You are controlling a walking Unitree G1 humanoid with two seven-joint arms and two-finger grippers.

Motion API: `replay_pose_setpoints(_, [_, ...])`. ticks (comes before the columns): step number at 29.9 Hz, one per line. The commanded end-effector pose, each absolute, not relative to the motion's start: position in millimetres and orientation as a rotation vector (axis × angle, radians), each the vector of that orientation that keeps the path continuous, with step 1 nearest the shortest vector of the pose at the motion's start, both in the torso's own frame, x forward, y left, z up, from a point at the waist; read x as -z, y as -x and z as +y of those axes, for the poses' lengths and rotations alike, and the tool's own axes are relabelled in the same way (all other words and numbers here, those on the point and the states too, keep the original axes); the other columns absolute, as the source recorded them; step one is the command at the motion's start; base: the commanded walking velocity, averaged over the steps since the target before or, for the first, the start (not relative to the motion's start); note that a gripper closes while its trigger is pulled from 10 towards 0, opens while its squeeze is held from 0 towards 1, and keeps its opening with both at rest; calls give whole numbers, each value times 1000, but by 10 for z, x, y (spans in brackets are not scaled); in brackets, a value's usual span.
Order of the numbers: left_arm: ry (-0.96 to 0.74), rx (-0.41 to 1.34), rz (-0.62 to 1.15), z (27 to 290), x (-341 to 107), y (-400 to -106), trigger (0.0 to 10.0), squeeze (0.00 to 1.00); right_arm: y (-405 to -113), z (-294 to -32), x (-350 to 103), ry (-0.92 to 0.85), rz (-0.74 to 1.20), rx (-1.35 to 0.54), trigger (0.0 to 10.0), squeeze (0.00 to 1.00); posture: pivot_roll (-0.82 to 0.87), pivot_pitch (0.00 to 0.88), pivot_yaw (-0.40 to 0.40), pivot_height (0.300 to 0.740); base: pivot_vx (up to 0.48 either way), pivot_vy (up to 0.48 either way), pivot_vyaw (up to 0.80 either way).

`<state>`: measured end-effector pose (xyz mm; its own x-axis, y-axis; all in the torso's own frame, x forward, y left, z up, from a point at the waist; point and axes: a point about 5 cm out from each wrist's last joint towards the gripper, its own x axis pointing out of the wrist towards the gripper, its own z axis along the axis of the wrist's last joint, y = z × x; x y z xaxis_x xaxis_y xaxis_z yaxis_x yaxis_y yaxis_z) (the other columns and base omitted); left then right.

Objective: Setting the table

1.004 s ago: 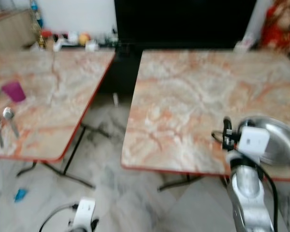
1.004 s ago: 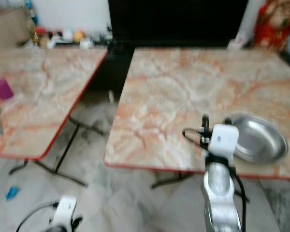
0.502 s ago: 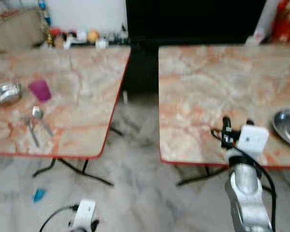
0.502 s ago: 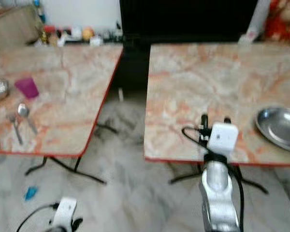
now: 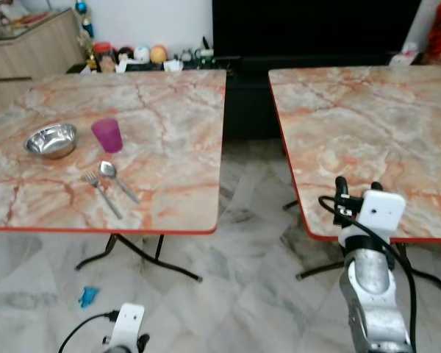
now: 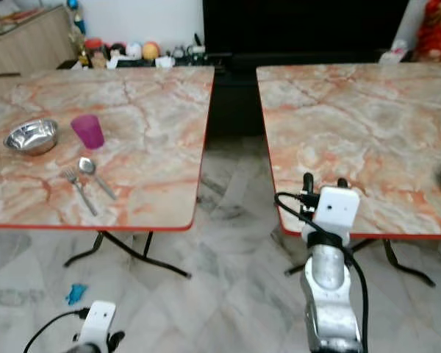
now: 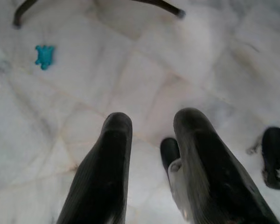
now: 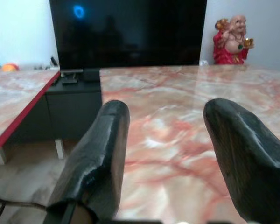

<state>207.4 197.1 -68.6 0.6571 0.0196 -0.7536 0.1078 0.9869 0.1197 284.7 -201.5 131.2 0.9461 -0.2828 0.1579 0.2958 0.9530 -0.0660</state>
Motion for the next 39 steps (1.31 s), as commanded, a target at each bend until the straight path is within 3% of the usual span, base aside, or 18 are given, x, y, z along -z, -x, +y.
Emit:
replay_pose_setpoints(1, [-173,39,889,2054,727,-1981,10000,0,-2866,-1922,-1356,74,-170,270,10000,0,-53,32,18,740,0,405,0])
replay_pose_setpoints(39, [-176,30,896,2085,733,-1959,10000,0,-2904,-1854,-1353,46,-179,246,10000,0,-44,0,19,740,0,405,0])
